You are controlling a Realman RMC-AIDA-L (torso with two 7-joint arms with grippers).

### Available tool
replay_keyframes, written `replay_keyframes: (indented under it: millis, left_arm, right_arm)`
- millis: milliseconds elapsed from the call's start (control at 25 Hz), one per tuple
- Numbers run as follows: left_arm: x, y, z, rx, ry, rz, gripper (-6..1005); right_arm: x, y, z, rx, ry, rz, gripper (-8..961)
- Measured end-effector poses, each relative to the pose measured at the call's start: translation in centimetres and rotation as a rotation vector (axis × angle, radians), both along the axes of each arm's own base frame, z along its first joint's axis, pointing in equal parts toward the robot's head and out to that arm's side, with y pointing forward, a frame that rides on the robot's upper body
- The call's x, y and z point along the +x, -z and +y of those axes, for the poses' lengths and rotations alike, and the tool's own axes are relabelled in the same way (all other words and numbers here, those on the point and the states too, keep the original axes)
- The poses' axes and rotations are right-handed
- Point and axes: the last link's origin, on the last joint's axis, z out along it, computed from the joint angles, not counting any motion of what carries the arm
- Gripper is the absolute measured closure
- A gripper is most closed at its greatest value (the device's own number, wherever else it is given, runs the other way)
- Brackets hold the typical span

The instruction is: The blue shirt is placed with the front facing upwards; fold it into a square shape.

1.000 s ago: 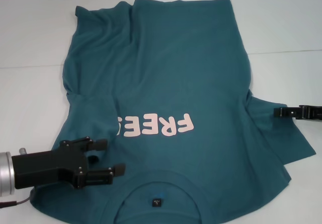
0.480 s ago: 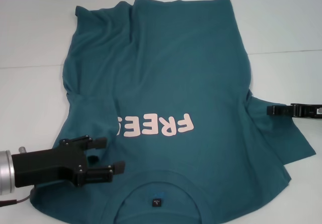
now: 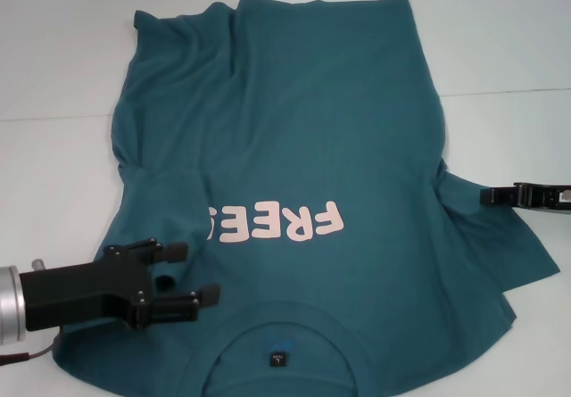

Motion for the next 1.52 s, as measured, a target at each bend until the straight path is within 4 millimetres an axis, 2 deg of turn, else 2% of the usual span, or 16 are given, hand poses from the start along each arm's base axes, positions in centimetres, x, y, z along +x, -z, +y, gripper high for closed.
replay_keyframes:
  millis: [320,560,680,1040,1520]
  left_arm:
    - [-0.3,0.0,0.0,0.008,-0.012,0.005,91]
    - [-0.3,0.0,0.0,0.009,-0.011,0.005,91]
    - [-0.2,0.0,0.1,0.011,-0.010,0.005,91]
    - [-0.2,0.0,0.0,0.011,-0.011,0.000,91]
    - [-0.5,0.4,-0.4,0.001,-0.027,-0.010,92]
  right_arm:
    - [0.0,0.0,0.0,0.004,0.004,0.008,679]
    - [0.3,-0.5,-0.3,0.036,0.009,0.032,885]
    - [1.1,-1.5,-0.7,0.063,0.024,0.040,922]
    - [3.1,-4.4,-2.0,0.125,0.065,0.062,922]
    - [2.2,-5.7,-1.2,0.143,0.018,0.033,923]
